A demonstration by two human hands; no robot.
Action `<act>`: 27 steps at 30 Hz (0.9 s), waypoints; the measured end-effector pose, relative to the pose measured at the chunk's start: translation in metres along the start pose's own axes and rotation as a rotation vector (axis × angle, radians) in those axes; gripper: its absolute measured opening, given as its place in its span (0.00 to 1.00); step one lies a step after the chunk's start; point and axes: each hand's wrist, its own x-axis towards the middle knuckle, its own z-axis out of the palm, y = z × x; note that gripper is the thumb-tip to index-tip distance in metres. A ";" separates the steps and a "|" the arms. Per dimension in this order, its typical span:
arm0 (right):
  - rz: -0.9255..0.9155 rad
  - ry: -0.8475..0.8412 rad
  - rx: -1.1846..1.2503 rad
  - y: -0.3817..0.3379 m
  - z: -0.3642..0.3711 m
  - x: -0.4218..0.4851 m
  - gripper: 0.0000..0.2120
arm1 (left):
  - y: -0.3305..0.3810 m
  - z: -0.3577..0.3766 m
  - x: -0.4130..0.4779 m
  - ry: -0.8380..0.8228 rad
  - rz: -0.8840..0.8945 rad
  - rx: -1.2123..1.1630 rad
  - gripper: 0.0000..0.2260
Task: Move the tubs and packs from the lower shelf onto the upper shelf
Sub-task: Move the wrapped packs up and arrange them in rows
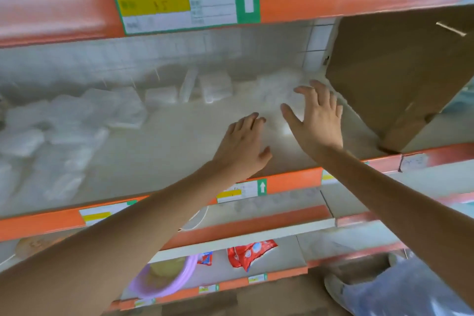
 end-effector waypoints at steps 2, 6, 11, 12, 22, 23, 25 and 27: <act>0.084 -0.045 -0.017 0.017 -0.003 0.011 0.26 | 0.014 0.005 0.020 0.030 0.026 -0.036 0.28; 0.140 -0.101 -0.008 0.035 -0.004 0.023 0.25 | 0.036 0.016 0.055 0.104 0.009 -0.091 0.28; 0.127 -0.124 0.083 0.040 -0.011 0.027 0.22 | 0.043 0.031 0.076 0.117 -0.089 -0.079 0.29; 0.116 -0.125 0.096 0.042 -0.013 0.028 0.22 | 0.043 0.032 0.077 0.123 -0.087 -0.096 0.28; 0.181 -0.203 0.237 0.048 -0.021 0.039 0.23 | 0.034 0.026 0.081 0.110 -0.033 -0.223 0.20; 0.193 -0.207 0.252 0.048 -0.021 0.040 0.23 | 0.032 0.026 0.081 0.102 -0.035 -0.253 0.20; 0.219 -0.193 0.289 0.049 -0.022 0.039 0.22 | 0.029 0.027 0.079 0.093 -0.041 -0.294 0.20; 0.267 -0.170 0.354 0.050 -0.022 0.036 0.21 | 0.027 0.026 0.075 0.091 -0.045 -0.322 0.20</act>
